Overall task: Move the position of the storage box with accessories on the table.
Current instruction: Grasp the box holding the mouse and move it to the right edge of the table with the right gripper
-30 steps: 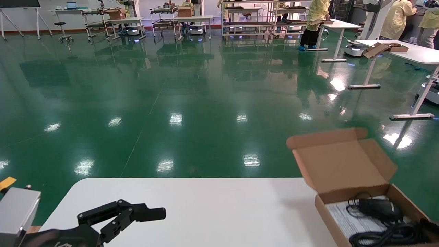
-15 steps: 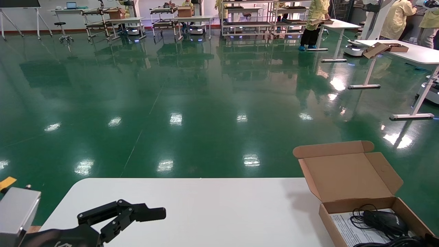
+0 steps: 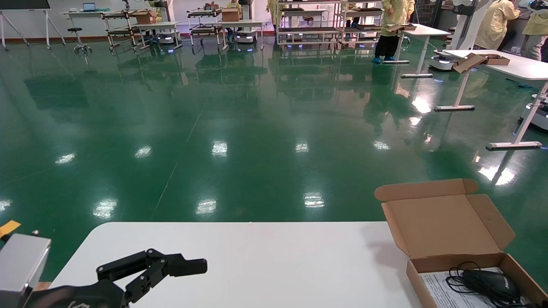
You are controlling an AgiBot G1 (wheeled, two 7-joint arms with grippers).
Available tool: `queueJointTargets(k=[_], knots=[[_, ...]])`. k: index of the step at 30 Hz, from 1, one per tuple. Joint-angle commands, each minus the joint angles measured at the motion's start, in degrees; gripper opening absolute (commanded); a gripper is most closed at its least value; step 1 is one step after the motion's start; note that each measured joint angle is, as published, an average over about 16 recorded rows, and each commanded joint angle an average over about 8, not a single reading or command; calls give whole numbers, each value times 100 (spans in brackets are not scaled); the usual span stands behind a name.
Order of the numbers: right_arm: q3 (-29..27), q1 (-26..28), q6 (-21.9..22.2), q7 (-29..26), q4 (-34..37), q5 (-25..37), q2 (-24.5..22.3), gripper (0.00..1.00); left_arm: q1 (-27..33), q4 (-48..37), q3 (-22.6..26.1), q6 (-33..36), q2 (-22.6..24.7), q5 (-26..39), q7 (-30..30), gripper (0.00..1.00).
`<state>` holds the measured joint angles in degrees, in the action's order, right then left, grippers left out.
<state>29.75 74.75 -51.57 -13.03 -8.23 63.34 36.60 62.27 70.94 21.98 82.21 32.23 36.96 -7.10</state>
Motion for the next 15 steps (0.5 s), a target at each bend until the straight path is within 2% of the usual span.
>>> queueJointTargets(k=[1, 6, 7, 8, 14, 15], knots=[[-18, -54, 14, 9, -9, -26, -5, 0, 0, 0, 0, 0, 0, 0, 0, 100], [-50, -155, 63, 28, -37, -74, 6, 0, 0, 0, 0, 0, 0, 0, 0, 100], [-57, -173, 72, 32, -41, -83, 8, 3, 0, 0, 0, 0, 0, 0, 0, 100], [-63, -191, 81, 35, -46, -92, 11, 12, 0, 0, 0, 0, 0, 0, 0, 100], [-85, -267, 134, 58, -70, -123, 25, 87, 0, 0, 0, 0, 0, 0, 0, 100], [-88, -275, 145, 64, -74, -126, 28, 96, 0, 0, 0, 0, 0, 0, 0, 100]])
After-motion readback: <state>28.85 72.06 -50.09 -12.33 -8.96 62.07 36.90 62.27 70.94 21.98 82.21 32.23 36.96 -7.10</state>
